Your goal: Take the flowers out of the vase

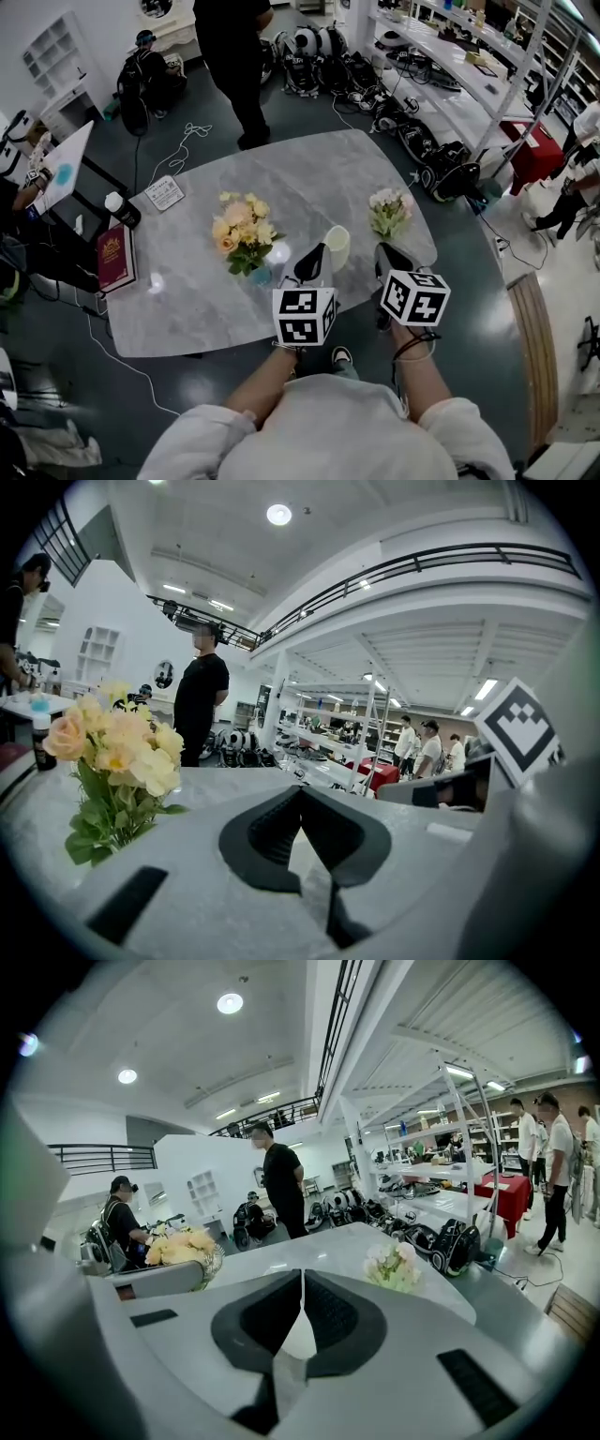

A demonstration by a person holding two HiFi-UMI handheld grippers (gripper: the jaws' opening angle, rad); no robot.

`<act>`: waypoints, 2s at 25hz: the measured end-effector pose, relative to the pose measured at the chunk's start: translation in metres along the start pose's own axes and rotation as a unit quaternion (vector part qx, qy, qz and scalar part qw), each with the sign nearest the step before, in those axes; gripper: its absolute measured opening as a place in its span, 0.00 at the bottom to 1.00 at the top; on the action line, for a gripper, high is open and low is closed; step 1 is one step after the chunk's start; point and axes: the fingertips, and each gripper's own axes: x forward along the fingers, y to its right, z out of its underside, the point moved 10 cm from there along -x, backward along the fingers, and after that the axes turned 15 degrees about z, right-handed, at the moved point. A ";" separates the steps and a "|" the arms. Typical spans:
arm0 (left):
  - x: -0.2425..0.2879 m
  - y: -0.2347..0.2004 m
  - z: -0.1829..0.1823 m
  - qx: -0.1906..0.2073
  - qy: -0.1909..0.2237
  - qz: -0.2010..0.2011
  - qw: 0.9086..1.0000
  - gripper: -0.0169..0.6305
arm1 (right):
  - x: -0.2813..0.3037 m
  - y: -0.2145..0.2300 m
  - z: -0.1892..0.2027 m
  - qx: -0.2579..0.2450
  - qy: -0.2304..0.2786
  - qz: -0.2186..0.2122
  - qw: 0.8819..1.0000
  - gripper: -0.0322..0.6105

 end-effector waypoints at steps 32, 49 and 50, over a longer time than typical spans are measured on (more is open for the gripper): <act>-0.109 -0.074 0.079 -0.097 -0.003 -0.147 0.984 0.15 | 0.022 -0.146 0.026 -0.063 -0.072 -0.193 0.977 0.07; -0.098 -0.116 0.121 -0.100 -0.020 -0.136 0.985 0.35 | 0.059 -0.156 0.076 -0.061 -0.129 -0.183 0.973 0.07; -0.095 -0.119 0.122 -0.099 -0.022 -0.134 0.986 0.35 | 0.060 -0.157 0.078 -0.061 -0.130 -0.182 0.973 0.07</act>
